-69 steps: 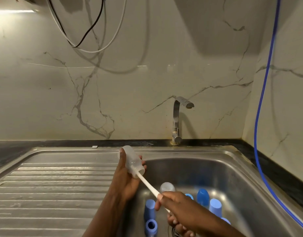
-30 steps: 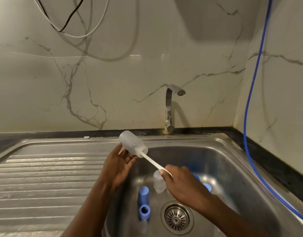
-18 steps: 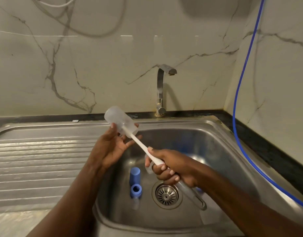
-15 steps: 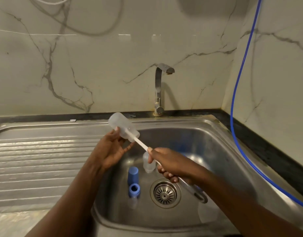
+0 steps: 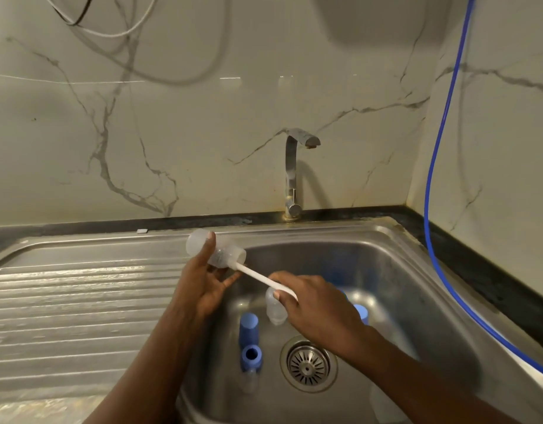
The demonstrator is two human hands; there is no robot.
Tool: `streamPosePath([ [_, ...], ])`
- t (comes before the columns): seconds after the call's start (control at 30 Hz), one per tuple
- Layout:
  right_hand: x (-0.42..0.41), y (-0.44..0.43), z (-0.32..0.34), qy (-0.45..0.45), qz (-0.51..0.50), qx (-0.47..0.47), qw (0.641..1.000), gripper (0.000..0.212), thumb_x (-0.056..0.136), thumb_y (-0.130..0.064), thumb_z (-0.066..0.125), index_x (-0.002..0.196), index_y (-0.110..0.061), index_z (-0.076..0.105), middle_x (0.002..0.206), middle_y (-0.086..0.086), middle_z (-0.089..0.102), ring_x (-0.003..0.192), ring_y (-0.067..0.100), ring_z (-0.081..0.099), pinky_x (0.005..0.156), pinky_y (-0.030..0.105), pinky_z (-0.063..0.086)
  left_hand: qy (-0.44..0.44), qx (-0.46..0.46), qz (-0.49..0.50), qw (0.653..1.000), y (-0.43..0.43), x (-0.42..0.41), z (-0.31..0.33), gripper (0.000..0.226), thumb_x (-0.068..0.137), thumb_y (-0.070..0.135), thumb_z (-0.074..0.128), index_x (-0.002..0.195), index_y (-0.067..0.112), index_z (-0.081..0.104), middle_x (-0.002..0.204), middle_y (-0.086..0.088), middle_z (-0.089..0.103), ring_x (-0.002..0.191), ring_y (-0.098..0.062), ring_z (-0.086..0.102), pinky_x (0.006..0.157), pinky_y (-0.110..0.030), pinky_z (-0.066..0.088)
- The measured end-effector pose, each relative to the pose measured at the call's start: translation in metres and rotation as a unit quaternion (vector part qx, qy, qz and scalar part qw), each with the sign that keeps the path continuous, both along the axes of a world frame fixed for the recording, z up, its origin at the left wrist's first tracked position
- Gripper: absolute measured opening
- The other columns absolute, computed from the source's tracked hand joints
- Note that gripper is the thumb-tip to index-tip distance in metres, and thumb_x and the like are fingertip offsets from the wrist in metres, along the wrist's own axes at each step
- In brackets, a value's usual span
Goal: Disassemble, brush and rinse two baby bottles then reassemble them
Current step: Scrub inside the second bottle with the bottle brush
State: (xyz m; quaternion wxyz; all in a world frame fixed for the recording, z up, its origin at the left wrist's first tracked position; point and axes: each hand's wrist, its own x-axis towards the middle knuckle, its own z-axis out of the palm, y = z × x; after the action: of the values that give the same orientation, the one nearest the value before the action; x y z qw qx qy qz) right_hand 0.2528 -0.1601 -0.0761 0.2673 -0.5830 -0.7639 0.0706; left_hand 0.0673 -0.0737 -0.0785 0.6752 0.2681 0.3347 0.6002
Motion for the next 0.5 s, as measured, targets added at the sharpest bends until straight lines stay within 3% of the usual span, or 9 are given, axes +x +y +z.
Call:
streamPosePath([
  [0.03,0.0,0.0,0.001,-0.01,-0.005,0.007,1.0,0.02,0.099,-0.041,0.04,0.118,-0.04,0.047,0.093,-0.007,0.063,0.086,0.021,0.059,0.069,0.035,0.047,0.001,0.003,0.004,1.0,-0.001,-0.001,0.001,0.034,0.09,0.034,0.062,0.118,0.018,0.052,0.129,-0.016,0.056,0.117,-0.034,0.059,0.081,-0.045,0.054],
  [0.1,0.0,0.0,0.003,-0.02,-0.007,0.013,1.0,0.018,0.1,-0.04,0.038,0.114,-0.036,0.048,0.084,-0.005,0.061,0.083,0.024,0.059,0.069,0.036,0.047,-0.021,0.009,0.016,1.0,0.0,-0.004,0.003,0.048,0.086,0.032,0.065,0.128,0.015,0.049,0.132,-0.018,0.055,0.119,-0.035,0.058,0.081,-0.045,0.055],
  [0.17,0.0,0.004,0.003,0.024,0.014,-0.022,0.999,0.018,0.101,-0.04,0.037,0.11,-0.033,0.052,0.073,-0.007,0.058,0.078,0.021,0.058,0.069,0.036,0.046,-0.061,0.013,0.023,0.998,0.0,-0.01,0.007,0.063,0.082,0.03,0.067,0.138,0.01,0.044,0.136,-0.021,0.053,0.121,-0.036,0.057,0.083,-0.047,0.058],
  [0.23,0.001,0.006,-0.001,0.086,0.04,-0.082,0.992,0.021,0.101,-0.042,0.04,0.109,-0.033,0.057,0.066,-0.011,0.056,0.075,0.015,0.056,0.072,0.035,0.046,-0.101,0.011,0.015,0.995,-0.001,-0.018,0.01,0.063,0.081,0.028,0.065,0.137,0.007,0.046,0.139,-0.024,0.051,0.12,-0.037,0.057,0.082,-0.043,0.06],
  [0.37,0.002,0.005,-0.007,0.084,0.014,-0.077,0.993,0.034,0.087,-0.064,0.043,0.104,-0.035,0.044,0.084,-0.009,0.062,0.084,0.017,0.059,0.074,0.033,0.046,-0.094,0.005,-0.017,0.995,-0.007,-0.014,0.013,0.042,0.083,0.021,0.063,0.121,0.006,0.053,0.132,-0.027,0.054,0.11,-0.037,0.061,0.078,-0.043,0.06],
  [0.5,0.008,0.005,0.002,0.007,-0.025,-0.018,1.0,0.02,0.093,-0.048,0.046,0.104,-0.033,0.039,0.096,-0.016,0.057,0.095,0.015,0.058,0.077,0.032,0.045,-0.053,-0.009,-0.028,0.998,-0.004,-0.011,0.01,0.061,0.08,0.025,0.065,0.136,0.01,0.044,0.13,-0.024,0.055,0.113,-0.041,0.06,0.076,-0.052,0.059],
])
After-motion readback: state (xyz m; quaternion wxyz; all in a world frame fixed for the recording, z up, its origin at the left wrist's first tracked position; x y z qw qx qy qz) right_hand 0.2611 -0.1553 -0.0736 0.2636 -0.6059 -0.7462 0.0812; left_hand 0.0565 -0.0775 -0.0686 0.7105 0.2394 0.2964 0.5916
